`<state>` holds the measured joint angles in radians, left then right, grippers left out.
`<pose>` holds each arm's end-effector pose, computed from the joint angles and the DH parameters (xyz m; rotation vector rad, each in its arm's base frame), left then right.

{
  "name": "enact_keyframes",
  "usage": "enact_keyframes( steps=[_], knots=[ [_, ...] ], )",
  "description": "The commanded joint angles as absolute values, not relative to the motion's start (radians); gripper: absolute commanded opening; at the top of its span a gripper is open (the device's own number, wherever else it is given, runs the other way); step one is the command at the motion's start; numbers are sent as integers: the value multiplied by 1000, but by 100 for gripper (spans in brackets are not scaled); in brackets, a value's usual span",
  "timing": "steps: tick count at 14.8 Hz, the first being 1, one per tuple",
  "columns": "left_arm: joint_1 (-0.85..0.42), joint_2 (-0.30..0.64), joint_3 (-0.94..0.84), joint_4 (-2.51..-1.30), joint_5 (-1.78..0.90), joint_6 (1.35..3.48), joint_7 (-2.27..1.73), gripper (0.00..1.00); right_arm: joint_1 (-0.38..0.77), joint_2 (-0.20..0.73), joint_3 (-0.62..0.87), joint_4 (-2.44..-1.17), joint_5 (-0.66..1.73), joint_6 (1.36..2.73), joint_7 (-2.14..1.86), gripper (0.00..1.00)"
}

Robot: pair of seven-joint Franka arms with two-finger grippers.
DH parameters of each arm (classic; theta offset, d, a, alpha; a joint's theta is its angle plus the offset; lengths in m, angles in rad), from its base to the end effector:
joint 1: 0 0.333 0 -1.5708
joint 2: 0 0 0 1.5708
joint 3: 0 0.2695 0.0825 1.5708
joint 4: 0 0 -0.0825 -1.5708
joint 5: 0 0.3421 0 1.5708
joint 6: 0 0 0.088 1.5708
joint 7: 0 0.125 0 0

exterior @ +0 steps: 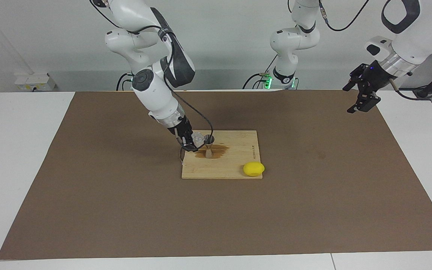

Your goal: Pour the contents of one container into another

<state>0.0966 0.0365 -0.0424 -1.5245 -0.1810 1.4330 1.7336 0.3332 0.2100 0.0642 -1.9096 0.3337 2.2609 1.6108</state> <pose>0.5054 0.0033 0.5522 1.9393 -2.1918 0.0912 0.5280 0.2347 0.3623 -2.1783 1.8559 0.2389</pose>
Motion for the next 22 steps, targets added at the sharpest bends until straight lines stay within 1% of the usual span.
enact_keyframes(
  steps=[1,4,6,9,11,15,20,22],
  knots=[
    [101,3,-32,-1531,-166,1430,1521,100,368,229,63,-1871,240,2263,1681,0],
    [101,2,-29,-1528,-160,1428,1343,100,377,229,63,-1871,192,2261,1684,0],
    [94,-8,-32,-1528,-109,1411,1232,100,402,229,60,-1871,146,2258,1690,0],
    [94,-15,-32,-1529,-106,1396,952,100,405,229,64,-1867,55,2258,1724,0],
    [94,-15,-32,-1529,-86,1397,826,100,429,229,63,-1867,19,2257,1724,0],
    [97,-25,-32,-1532,-84,1410,527,100,433,227,63,-1867,-6,2255,1730,0],
    [92,-35,-35,-1545,-86,1413,280,100,433,227,64,-1867,-70,2252,1730,0],
    [91,-34,-35,-1542,-86,1414,186,100,451,227,63,-1867,-81,2252,1730,0]
  ],
)
